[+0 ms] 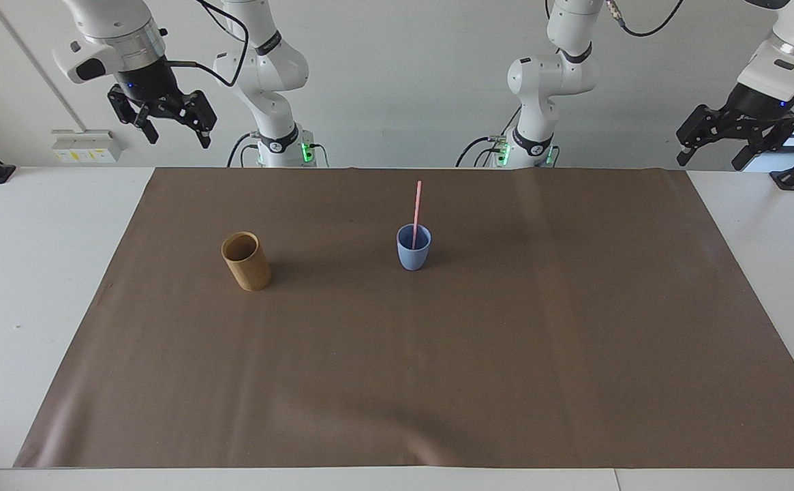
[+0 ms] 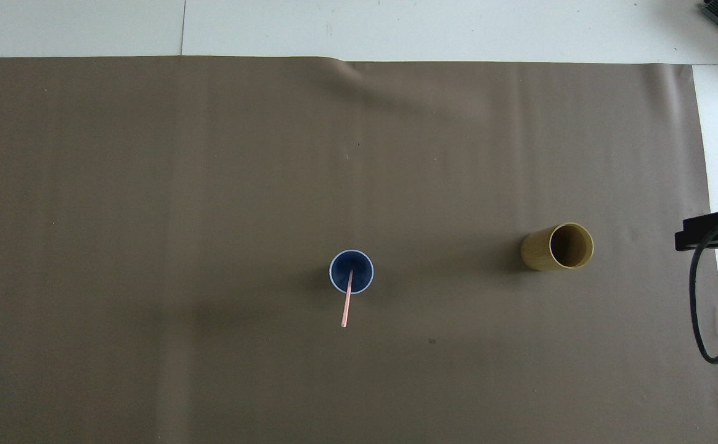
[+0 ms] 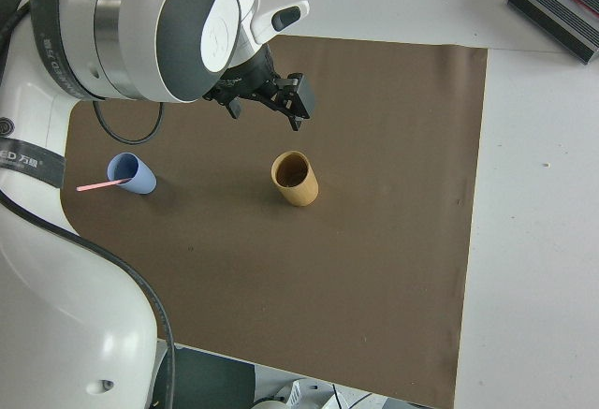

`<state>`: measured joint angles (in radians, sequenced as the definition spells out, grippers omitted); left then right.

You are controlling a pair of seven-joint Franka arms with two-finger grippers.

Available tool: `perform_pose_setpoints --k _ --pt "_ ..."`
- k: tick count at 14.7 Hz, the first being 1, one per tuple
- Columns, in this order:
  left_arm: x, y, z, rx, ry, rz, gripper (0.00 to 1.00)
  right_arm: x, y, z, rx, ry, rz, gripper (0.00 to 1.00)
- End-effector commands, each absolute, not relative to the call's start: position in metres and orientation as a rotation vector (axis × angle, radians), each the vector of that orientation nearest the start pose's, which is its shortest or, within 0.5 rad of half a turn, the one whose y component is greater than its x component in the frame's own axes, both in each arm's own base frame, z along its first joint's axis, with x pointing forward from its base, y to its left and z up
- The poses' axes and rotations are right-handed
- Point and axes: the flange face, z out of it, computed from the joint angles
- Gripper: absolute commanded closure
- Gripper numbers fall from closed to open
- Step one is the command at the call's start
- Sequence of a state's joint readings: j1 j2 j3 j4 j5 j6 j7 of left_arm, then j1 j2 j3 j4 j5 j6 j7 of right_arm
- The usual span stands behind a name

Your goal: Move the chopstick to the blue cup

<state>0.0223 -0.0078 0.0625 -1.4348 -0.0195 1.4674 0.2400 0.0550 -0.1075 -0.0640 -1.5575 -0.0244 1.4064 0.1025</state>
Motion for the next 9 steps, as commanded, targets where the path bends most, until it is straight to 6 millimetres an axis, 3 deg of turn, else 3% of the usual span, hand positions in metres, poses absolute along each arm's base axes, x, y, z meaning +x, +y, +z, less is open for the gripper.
perform_pose_setpoints --k 1,9 --pt "0.5368 0.0441 0.6879 -3.13 0.258 -0.054 0.0 0.5028 -0.0107 0.6733 -3.16 0.149 0.072 0.0" --pt "0.5368 0.0441 0.6879 -3.13 0.258 -0.054 0.0 0.5013 -0.01 0.6721 -3.154 0.152 0.094 0.0"
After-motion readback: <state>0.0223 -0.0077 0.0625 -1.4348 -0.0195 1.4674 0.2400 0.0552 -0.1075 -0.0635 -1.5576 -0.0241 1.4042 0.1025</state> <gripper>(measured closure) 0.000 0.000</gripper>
